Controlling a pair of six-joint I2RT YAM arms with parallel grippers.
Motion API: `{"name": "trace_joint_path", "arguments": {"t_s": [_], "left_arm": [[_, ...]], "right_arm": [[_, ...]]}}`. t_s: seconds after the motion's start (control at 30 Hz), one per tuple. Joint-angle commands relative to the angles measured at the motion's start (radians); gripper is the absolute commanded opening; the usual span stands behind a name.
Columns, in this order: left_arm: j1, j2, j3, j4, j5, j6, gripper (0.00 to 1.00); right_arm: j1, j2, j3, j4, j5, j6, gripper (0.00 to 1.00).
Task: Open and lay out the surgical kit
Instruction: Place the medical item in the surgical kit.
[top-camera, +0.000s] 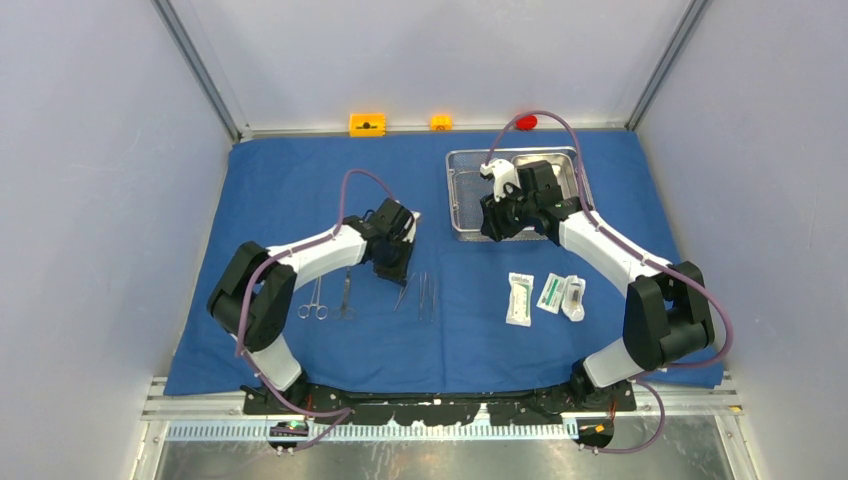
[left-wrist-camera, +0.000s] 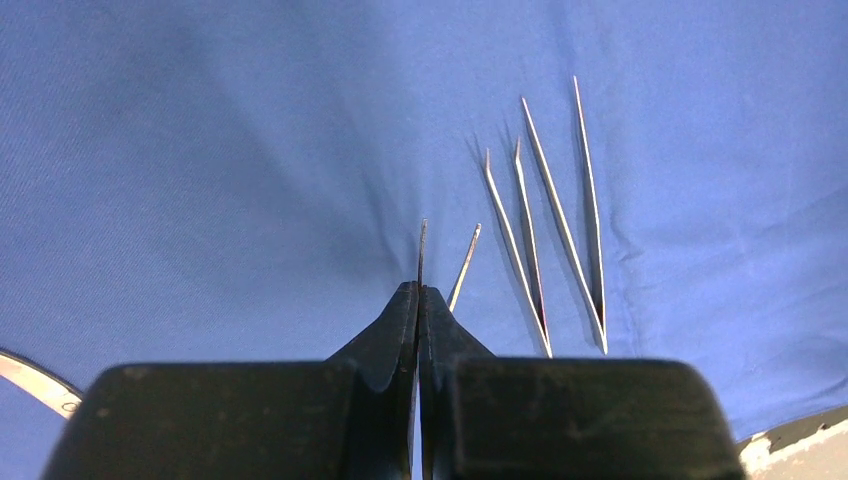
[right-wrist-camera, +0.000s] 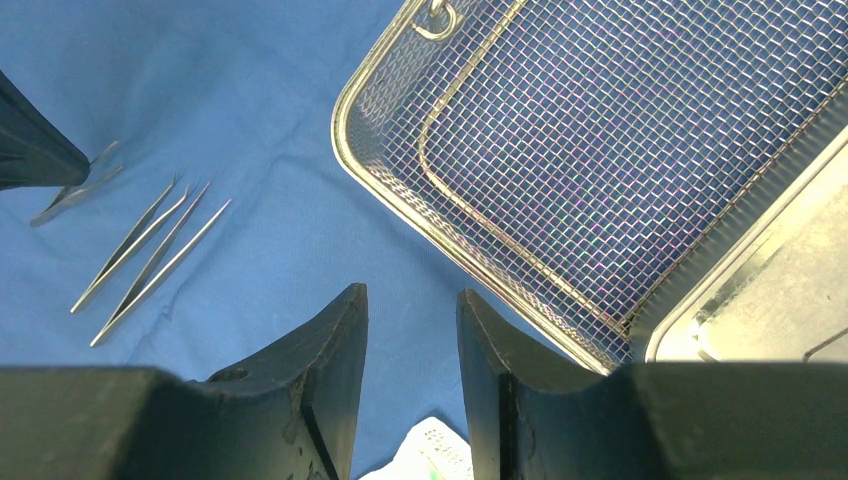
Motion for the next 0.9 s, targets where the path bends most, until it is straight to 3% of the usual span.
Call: {"name": "trace_joint_path", "arguments": {"t_s": [0.0, 0.43, 0.87], "left_arm": [[-0.004, -0.029, 0.000, 0.022, -0.067, -0.072, 0.00], [-0.005, -0.001, 0.055, -0.090, -0.038, -0.334, 0.00], [-0.015, 0.034, 0.048, -0.094, -0.003, -0.412, 0.00]], "right_arm": [[-0.006, -0.002, 0.008, 0.009, 0.011, -0.012, 0.43], [-0.007, 0.002, 0.006, 0.007, 0.023, -0.015, 0.43], [-0.010, 0.001, 0.005, 0.005, 0.025, -0.016, 0.43]]}}
